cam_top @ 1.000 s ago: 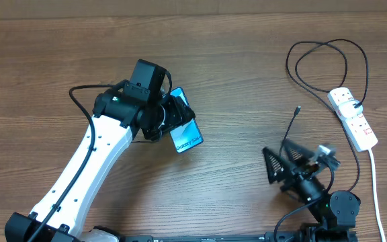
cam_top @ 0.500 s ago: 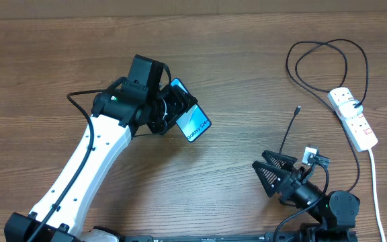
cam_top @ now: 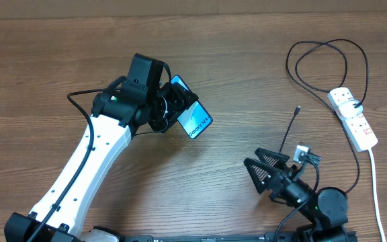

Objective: Plug charger to phone and switch on socket
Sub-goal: 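Move the open right gripper toward the phone held by the left gripper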

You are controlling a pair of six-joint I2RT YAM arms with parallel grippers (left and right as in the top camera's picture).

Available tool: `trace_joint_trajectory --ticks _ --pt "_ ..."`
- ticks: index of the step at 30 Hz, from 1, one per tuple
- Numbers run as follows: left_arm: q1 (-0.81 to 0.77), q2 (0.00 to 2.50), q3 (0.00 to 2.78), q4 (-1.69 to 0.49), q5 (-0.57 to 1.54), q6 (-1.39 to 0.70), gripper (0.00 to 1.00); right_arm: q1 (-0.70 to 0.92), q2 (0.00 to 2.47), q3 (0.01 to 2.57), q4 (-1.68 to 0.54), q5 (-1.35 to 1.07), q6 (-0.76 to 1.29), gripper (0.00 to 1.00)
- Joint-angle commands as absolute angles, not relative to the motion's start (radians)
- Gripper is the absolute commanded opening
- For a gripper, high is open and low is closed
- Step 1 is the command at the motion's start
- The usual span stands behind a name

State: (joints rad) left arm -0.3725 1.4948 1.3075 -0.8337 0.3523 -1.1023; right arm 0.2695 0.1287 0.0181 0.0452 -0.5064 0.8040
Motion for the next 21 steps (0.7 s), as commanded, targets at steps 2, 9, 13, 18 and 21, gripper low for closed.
trace_joint_trajectory --ticks 2,9,13,18,21 --pt "-0.37 1.491 1.311 -0.825 0.359 -1.127 0.45 0.336 0.244 0.009 0.121 -0.378 0.78 0.99" --pt "-0.369 1.492 1.311 -0.825 0.358 -1.131 0.46 0.374 0.548 0.13 0.178 -0.349 0.696 0.97" --pt "-0.369 1.493 1.311 -0.825 0.357 -1.131 0.46 0.387 0.74 0.241 0.189 -0.368 0.638 0.98" --pt "-0.369 1.492 1.311 -0.802 0.356 -1.153 0.48 0.458 0.934 0.286 0.387 -0.396 0.6 1.0" --pt "-0.369 1.493 1.311 -0.785 0.356 -1.169 0.49 0.499 1.034 0.286 0.522 -0.393 0.601 1.0"
